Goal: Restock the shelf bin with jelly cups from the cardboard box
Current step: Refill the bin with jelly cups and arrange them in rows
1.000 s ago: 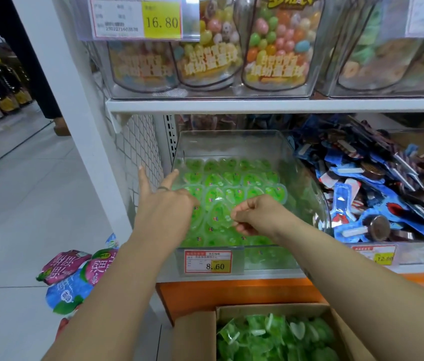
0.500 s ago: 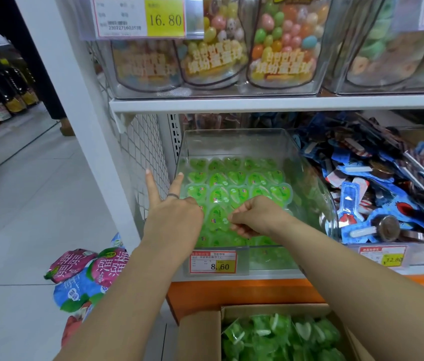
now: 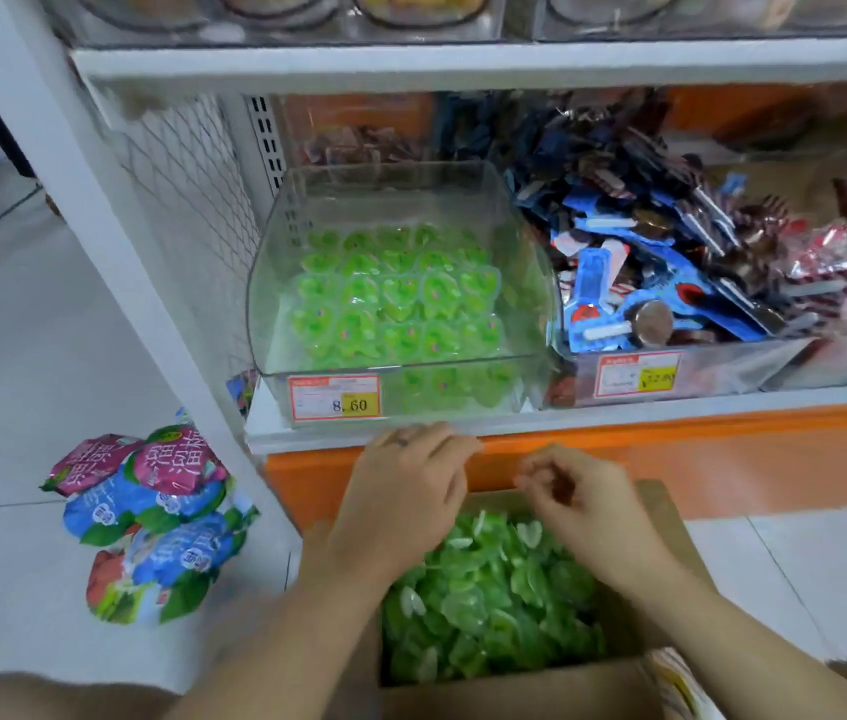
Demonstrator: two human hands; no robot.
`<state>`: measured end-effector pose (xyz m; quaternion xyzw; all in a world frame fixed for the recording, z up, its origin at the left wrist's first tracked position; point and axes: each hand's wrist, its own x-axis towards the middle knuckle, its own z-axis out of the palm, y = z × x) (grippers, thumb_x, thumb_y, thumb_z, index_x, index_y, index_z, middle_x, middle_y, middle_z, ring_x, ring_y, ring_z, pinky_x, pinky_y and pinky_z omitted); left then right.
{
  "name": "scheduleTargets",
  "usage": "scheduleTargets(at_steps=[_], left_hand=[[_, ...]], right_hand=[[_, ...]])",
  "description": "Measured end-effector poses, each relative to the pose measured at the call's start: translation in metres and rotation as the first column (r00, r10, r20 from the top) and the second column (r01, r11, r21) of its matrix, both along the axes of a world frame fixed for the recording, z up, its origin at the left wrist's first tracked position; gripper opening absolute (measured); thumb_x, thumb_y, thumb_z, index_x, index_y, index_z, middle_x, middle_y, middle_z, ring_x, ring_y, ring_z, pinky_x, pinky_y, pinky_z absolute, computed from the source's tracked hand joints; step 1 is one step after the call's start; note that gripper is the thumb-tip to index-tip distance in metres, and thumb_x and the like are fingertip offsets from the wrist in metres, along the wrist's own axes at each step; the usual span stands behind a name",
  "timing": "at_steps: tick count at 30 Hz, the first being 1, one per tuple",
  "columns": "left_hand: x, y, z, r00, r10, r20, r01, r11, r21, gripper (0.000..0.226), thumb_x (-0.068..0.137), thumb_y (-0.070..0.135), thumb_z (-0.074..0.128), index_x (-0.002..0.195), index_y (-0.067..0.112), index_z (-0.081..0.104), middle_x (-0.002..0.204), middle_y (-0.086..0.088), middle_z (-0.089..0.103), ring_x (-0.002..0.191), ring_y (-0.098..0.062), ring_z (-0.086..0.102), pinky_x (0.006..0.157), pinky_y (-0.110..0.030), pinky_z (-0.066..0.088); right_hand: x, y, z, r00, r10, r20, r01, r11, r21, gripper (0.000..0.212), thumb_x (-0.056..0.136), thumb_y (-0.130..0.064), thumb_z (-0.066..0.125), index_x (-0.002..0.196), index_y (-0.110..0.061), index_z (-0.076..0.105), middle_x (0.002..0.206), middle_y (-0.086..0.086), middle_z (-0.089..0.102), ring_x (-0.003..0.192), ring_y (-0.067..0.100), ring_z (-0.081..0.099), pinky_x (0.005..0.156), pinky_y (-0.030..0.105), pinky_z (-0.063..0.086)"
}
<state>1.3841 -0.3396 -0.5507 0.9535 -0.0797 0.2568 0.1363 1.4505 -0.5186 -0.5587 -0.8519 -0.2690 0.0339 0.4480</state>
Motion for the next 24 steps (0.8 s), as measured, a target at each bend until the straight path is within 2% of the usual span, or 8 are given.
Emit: scheduleTargets(at_steps=[3, 5, 7, 11, 14, 18, 21, 24], left_hand=[[-0.008, -0.018, -0.053, 0.914, 0.133, -0.384, -0.172, 0.983, -0.069, 0.029, 0.091, 0.023, 0.049, 0.115, 0.035, 0.059, 0.11, 0.018, 0.06, 0.082, -0.006, 0.061, 0.058, -0.016, 0.044], [-0.011, -0.025, -0.089, 0.768, 0.14, -0.625, -0.277, 0.952, -0.128, 0.043, 0.096, 0.029, 0.044, 0.137, 0.038, 0.038, 0.14, 0.012, 0.041, 0.109, -0.009, 0.054, 0.084, -0.025, 0.049], [-0.009, -0.031, -0.112, 0.593, 0.109, -0.798, -0.371, 0.916, -0.151, 0.06, 0.096, 0.031, 0.049, 0.147, 0.035, 0.019, 0.155, 0.003, 0.02, 0.135, -0.019, 0.036, 0.106, -0.033, 0.035], [0.003, -0.038, -0.144, 0.44, 0.064, -0.896, -0.51, 0.839, -0.19, 0.078, 0.091, 0.034, 0.06, 0.149, 0.035, 0.008, 0.158, -0.004, -0.001, 0.144, -0.027, 0.014, 0.11, -0.039, 0.03], [0.015, -0.039, -0.158, 0.411, 0.09, -0.907, -0.479, 0.868, -0.131, 0.081, 0.091, 0.033, 0.06, 0.149, 0.038, 0.005, 0.157, -0.004, -0.007, 0.144, -0.031, 0.009, 0.109, -0.041, 0.031], [0.029, -0.043, -0.179, 0.384, 0.129, -0.914, -0.42, 0.906, -0.048, 0.084, 0.089, 0.035, 0.061, 0.147, 0.045, 0.0, 0.156, -0.005, -0.007, 0.144, -0.036, 0.004, 0.108, -0.047, 0.032], [0.04, -0.048, -0.195, 0.371, 0.12, -0.921, -0.411, 0.91, -0.047, 0.089, 0.085, 0.046, 0.062, 0.145, 0.047, -0.003, 0.157, -0.008, 0.006, 0.144, -0.034, 0.008, 0.109, -0.054, 0.029], [0.047, -0.048, -0.198, 0.379, 0.095, -0.92, -0.456, 0.884, -0.097, 0.087, 0.082, 0.047, 0.065, 0.145, 0.044, 0.005, 0.153, -0.007, 0.02, 0.141, -0.03, 0.022, 0.108, -0.05, 0.033]], right_hand=[[0.0, -0.032, -0.065, 0.978, -0.061, -0.2, -0.015, 0.933, -0.359, 0.033, 0.08, -0.015, 0.068, 0.111, -0.022, 0.06, 0.095, -0.005, 0.067, 0.086, 0.008, 0.063, 0.077, 0.02, 0.044], [-0.002, -0.045, -0.099, 0.956, -0.072, -0.286, -0.098, 0.836, -0.54, 0.057, 0.083, -0.022, 0.065, 0.135, -0.017, 0.043, 0.127, 0.005, 0.053, 0.115, 0.019, 0.054, 0.095, 0.021, 0.037], [-0.005, -0.049, -0.119, 0.934, -0.123, -0.335, -0.118, 0.78, -0.615, 0.071, 0.085, -0.028, 0.064, 0.145, -0.019, 0.027, 0.138, 0.006, 0.038, 0.128, 0.024, 0.041, 0.106, 0.027, 0.031], [-0.001, -0.038, -0.14, 0.905, -0.223, -0.362, -0.096, 0.723, -0.684, 0.091, 0.083, -0.033, 0.067, 0.15, -0.026, 0.005, 0.152, 0.014, 0.011, 0.141, 0.034, 0.013, 0.113, 0.039, 0.022], [0.011, -0.029, -0.149, 0.873, -0.252, -0.418, -0.104, 0.74, -0.664, 0.1, 0.081, -0.034, 0.07, 0.149, -0.035, -0.004, 0.155, 0.011, -0.009, 0.142, 0.038, 0.002, 0.113, 0.045, 0.021], [0.024, -0.02, -0.16, 0.873, -0.26, -0.412, -0.129, 0.692, -0.71, 0.101, 0.08, -0.039, 0.07, 0.148, -0.039, -0.006, 0.156, 0.004, -0.014, 0.141, 0.043, 0.002, 0.112, 0.049, 0.023], [0.03, -0.016, -0.166, 0.895, -0.244, -0.374, -0.13, 0.659, -0.741, 0.093, 0.081, -0.042, 0.068, 0.148, -0.036, 0.004, 0.156, 0.004, -0.009, 0.14, 0.045, 0.005, 0.109, 0.049, 0.029], [0.026, -0.013, -0.172, 0.89, -0.212, -0.403, -0.127, 0.734, -0.667, 0.087, 0.079, -0.038, 0.071, 0.146, -0.033, 0.016, 0.157, 0.004, -0.006, 0.139, 0.036, 0.024, 0.106, 0.042, 0.036]])
